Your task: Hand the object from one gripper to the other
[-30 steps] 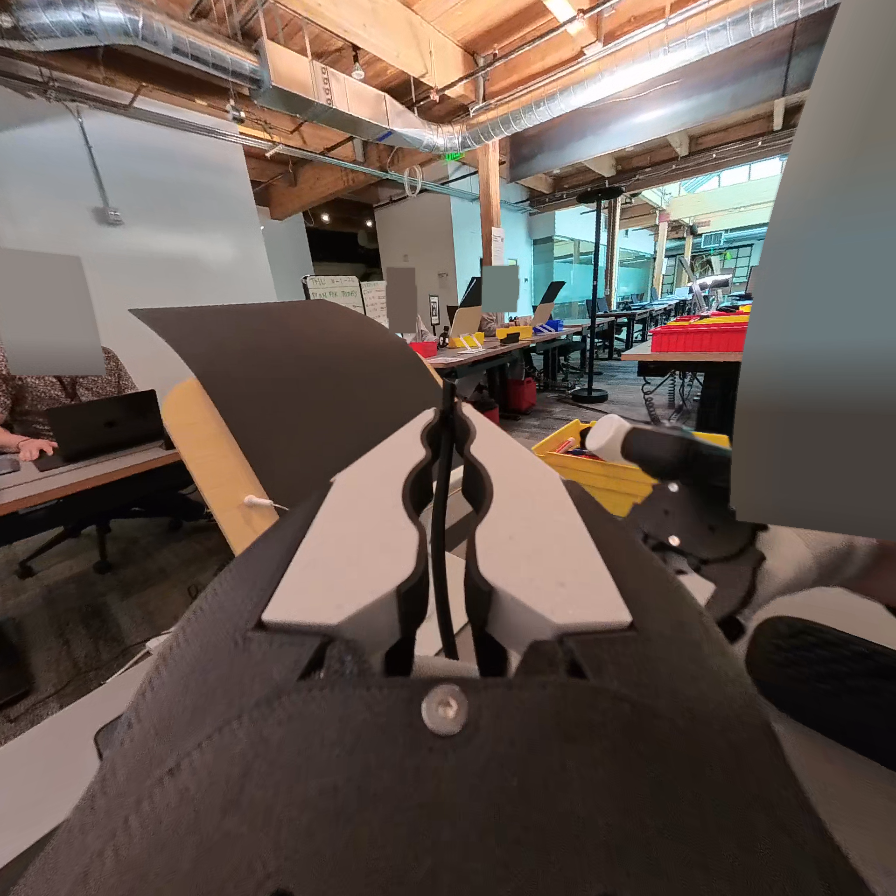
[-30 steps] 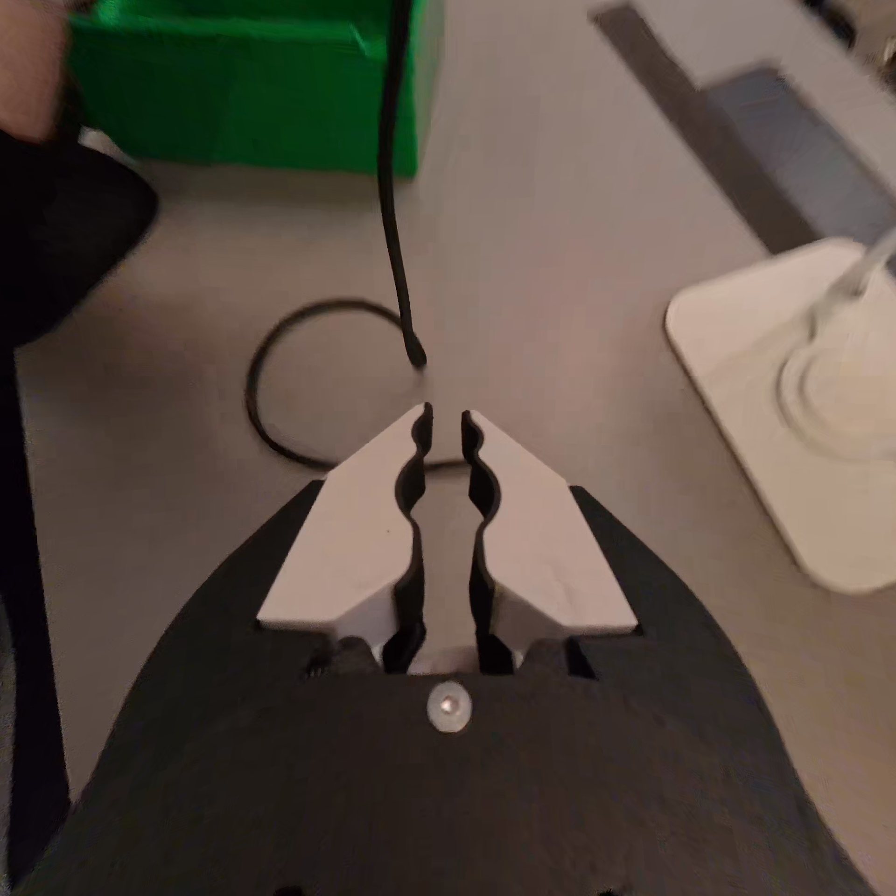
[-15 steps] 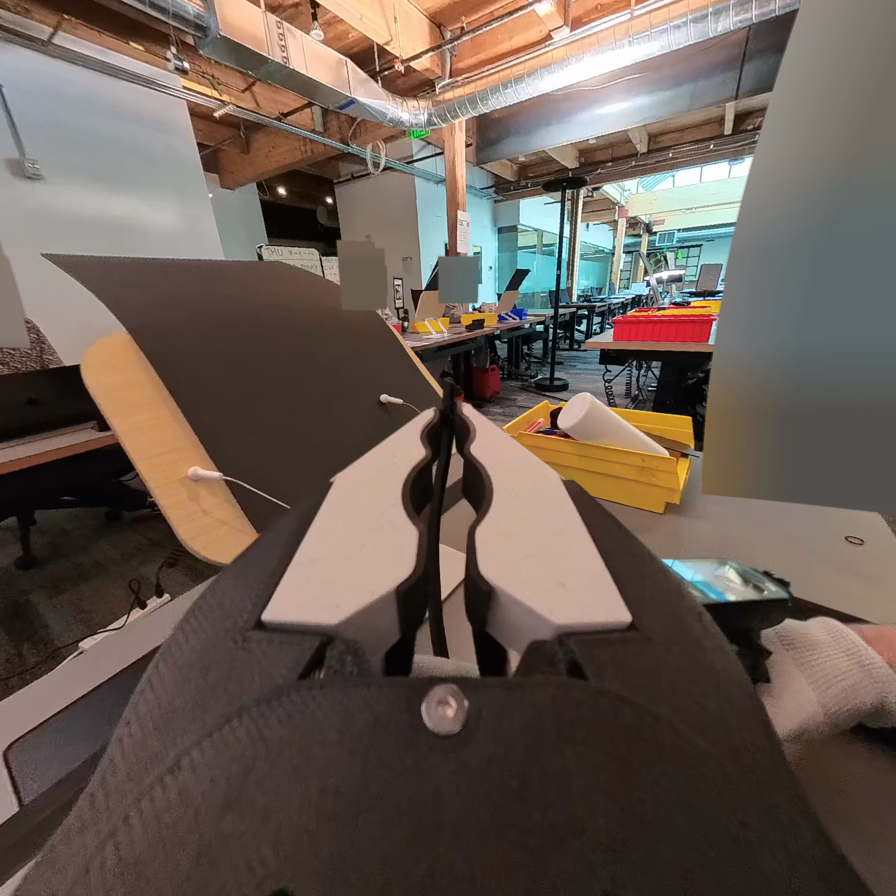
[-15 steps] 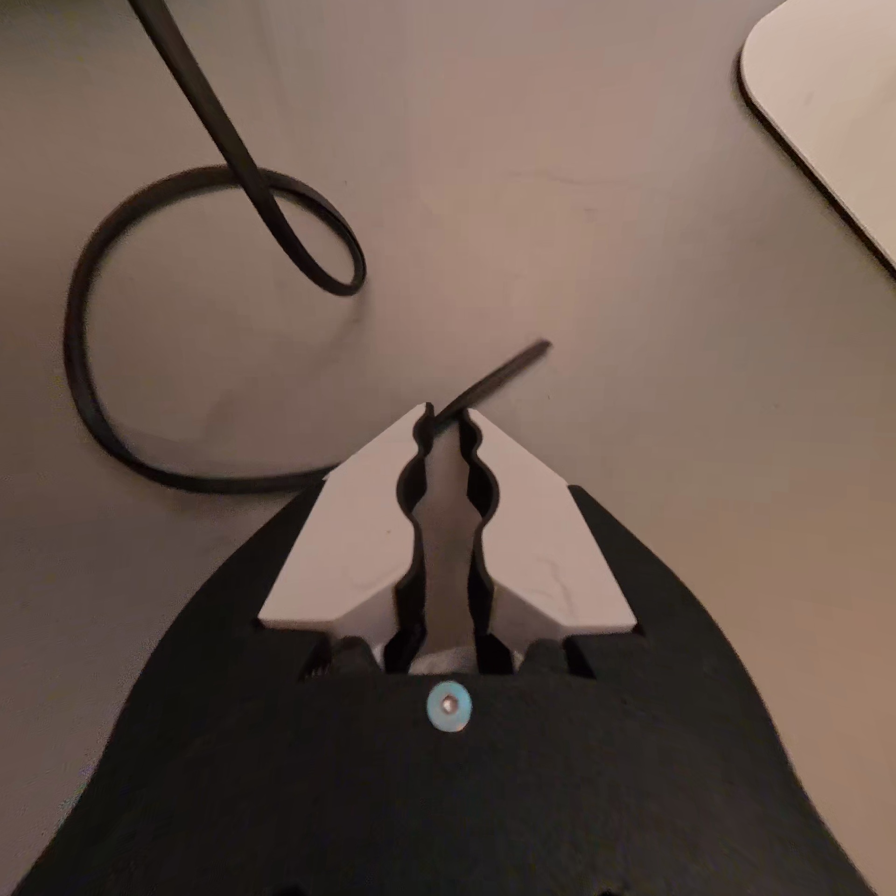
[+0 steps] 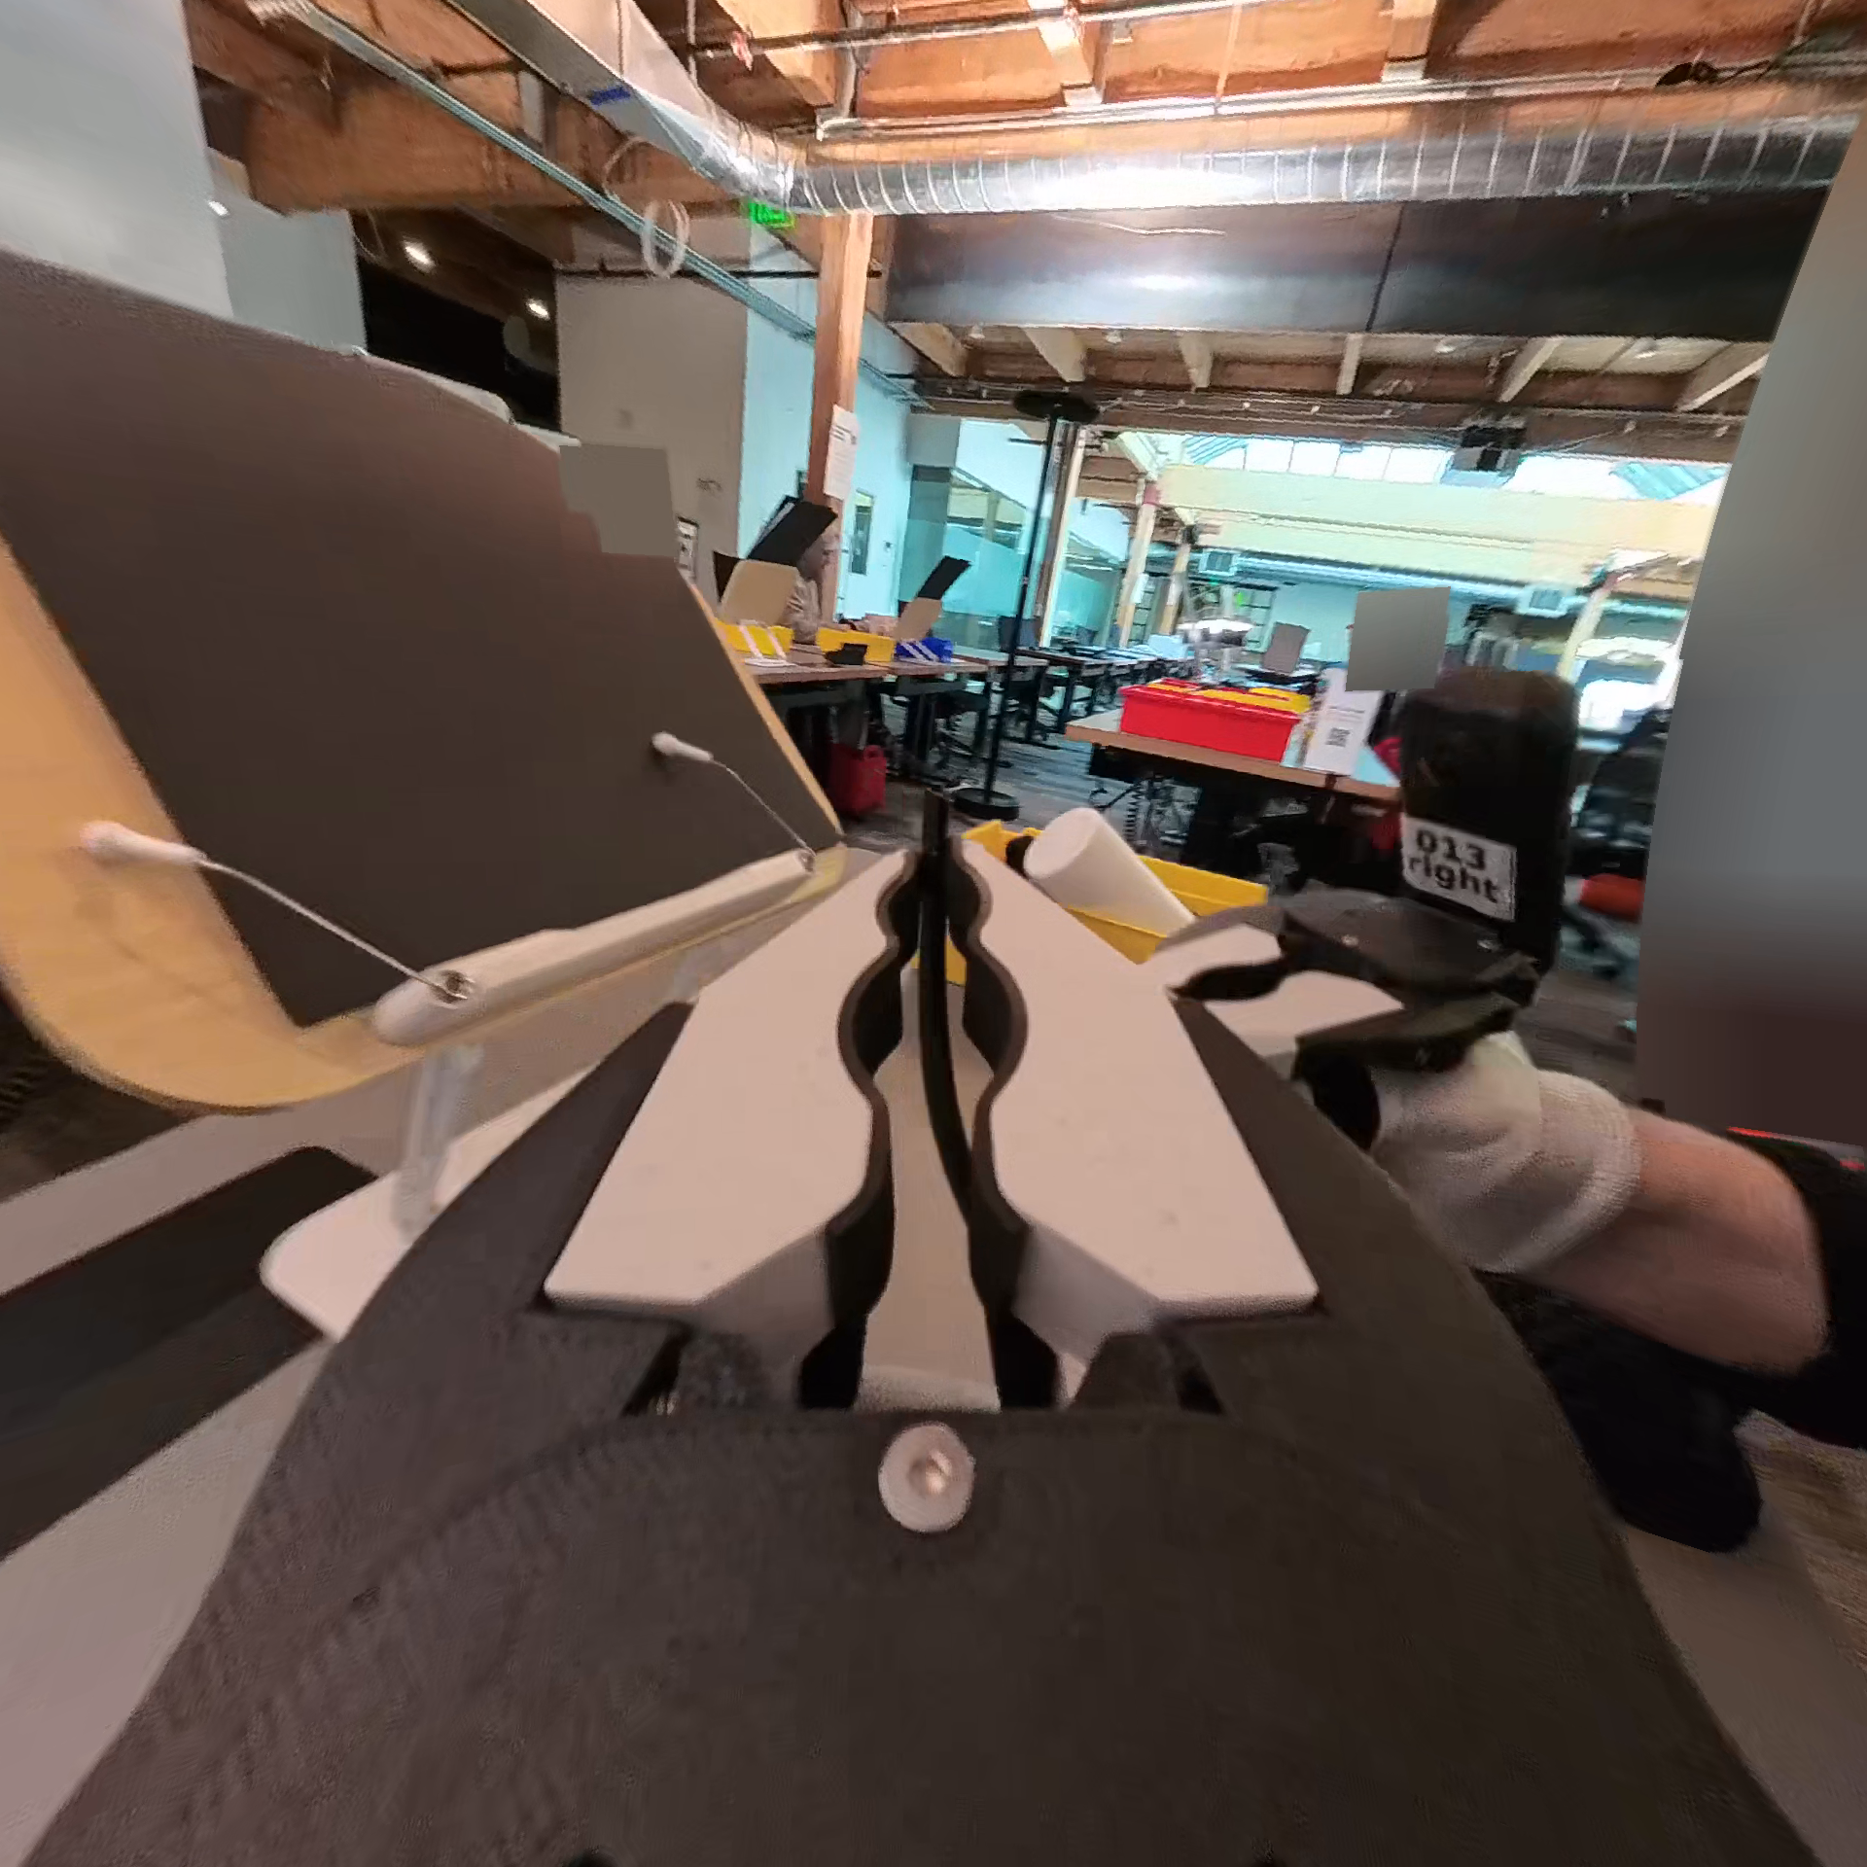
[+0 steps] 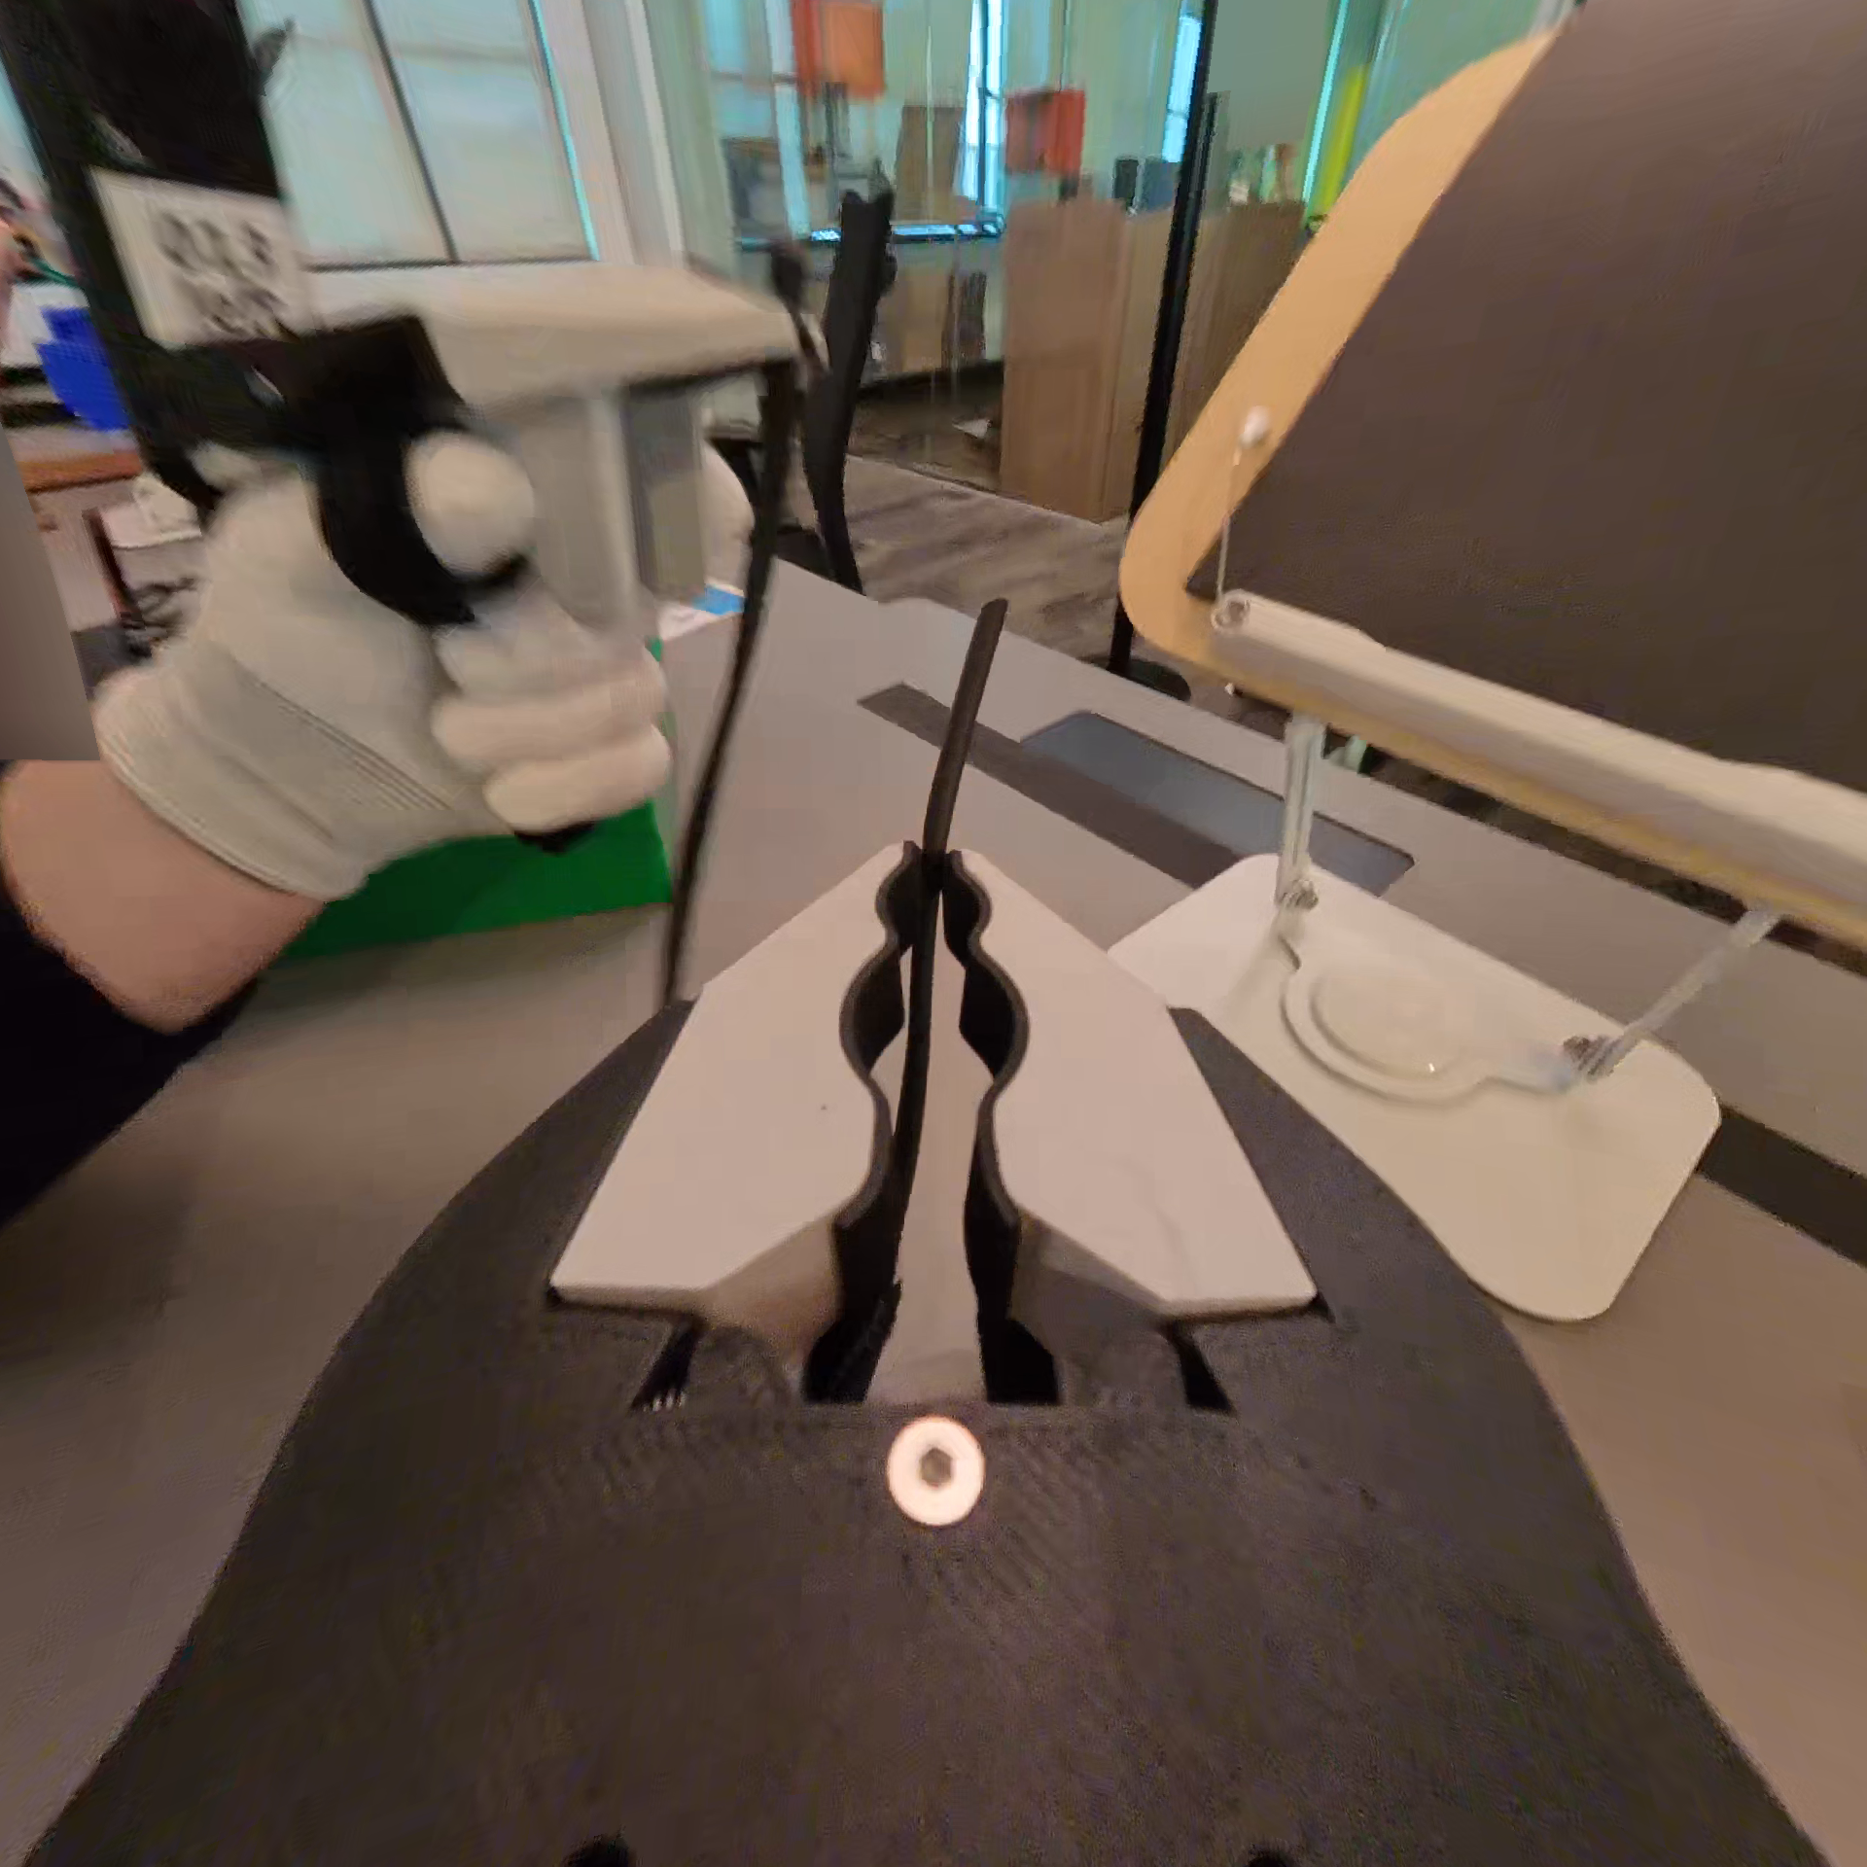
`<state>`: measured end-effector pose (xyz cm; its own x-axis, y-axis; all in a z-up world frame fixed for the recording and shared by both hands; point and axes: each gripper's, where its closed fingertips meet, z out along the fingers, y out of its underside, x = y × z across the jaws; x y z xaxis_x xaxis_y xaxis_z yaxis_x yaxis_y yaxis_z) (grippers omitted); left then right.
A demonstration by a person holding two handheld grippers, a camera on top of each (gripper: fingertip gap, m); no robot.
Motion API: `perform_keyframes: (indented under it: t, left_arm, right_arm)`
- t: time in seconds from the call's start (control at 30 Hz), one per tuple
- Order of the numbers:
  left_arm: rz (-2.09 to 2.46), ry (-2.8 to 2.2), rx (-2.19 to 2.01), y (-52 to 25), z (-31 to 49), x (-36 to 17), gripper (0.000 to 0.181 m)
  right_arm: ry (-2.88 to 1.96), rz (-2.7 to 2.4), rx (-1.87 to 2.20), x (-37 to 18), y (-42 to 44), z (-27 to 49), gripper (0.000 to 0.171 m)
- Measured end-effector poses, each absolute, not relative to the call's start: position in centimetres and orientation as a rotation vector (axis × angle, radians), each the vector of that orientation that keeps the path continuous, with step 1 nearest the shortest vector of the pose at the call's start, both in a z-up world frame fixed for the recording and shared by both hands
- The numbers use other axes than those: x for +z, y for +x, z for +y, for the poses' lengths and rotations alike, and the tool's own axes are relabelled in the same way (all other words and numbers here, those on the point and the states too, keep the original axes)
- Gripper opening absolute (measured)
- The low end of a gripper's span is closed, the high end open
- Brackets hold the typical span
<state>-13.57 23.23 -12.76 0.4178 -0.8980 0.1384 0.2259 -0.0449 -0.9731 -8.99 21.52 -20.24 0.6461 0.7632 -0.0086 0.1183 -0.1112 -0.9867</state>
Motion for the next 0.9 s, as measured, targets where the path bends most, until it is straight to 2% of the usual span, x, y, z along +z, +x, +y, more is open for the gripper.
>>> perform_keyframes:
  t: [0.2,0.9]
  left_arm:
    - [0.708,-1.302,-1.184,-10.4,22.4,-15.4,0.002]
    - [0.569,-1.298,-1.472,-7.8,22.5,-19.6,0.003]
  right_arm:
    - [-1.486,-0.724,0.663,-18.2,-9.1,20.9,0.001]
    - [-1.524,-0.698,0.706,-22.4,-8.5,21.0,0.001]
